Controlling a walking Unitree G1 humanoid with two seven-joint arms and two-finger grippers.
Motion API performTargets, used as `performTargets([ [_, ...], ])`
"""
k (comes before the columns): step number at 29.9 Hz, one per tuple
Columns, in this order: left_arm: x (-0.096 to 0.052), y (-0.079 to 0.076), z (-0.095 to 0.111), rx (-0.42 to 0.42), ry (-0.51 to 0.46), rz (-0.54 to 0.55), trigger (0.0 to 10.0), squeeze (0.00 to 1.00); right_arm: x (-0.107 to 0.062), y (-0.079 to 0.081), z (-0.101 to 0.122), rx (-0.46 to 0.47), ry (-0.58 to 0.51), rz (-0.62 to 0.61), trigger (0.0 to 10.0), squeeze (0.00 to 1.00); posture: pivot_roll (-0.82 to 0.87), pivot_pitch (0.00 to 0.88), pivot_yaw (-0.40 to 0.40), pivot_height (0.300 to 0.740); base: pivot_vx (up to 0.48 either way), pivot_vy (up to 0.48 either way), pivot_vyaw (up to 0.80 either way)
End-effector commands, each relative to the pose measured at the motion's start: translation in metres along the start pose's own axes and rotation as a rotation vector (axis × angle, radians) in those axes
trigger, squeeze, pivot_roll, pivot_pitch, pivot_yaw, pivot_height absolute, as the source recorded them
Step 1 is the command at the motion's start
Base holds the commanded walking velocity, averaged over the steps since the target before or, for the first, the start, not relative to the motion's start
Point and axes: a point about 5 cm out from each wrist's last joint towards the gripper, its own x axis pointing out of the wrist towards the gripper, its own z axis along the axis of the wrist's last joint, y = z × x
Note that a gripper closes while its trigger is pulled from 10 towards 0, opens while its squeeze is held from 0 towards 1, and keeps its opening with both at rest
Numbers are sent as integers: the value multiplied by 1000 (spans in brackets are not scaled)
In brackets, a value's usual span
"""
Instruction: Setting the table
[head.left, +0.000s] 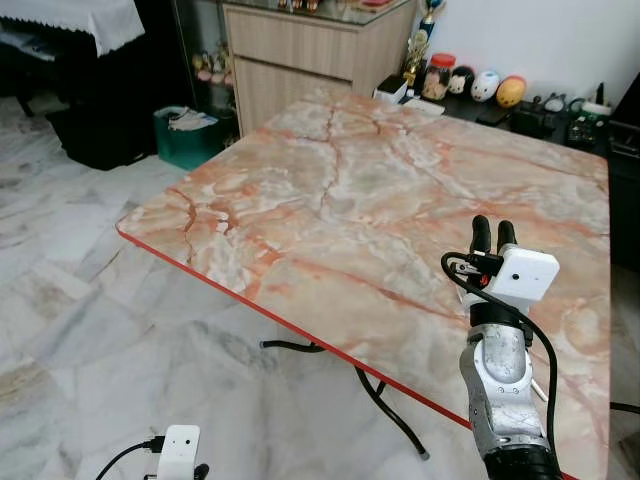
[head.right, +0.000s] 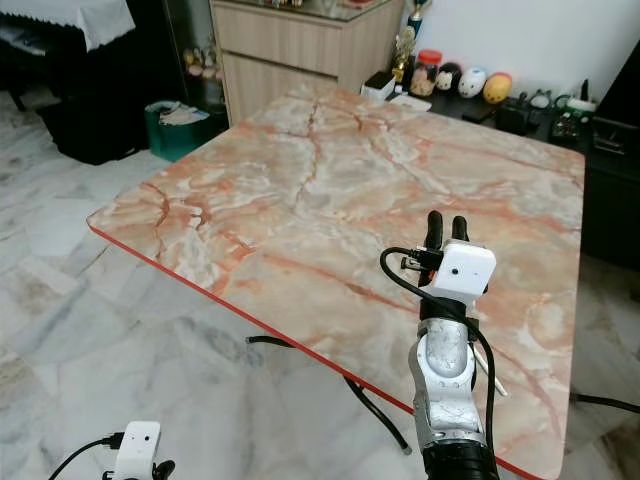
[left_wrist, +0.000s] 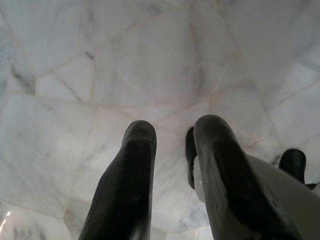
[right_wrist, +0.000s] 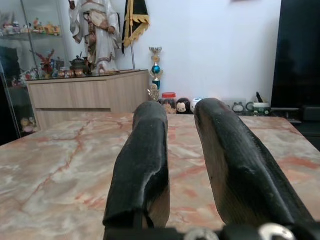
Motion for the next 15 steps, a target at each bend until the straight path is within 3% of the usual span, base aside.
performTargets([
  [1,0,0,-4,4,23,-5,10000,0,1,-1,0,10,3,-8,10000,0,116,0,-41,740,247,0,0],
  [12,-1,1,-4,19,23,-10,10000,0,5,-4,-1,22,20,-38,10000,0,116,0,-43,740,222,0,0],
  [15,-1,2,-5,31,31,-12,10000,0,5,-2,-2,22,25,-33,10000,0,115,0,-41,740,0,0,-594],
])
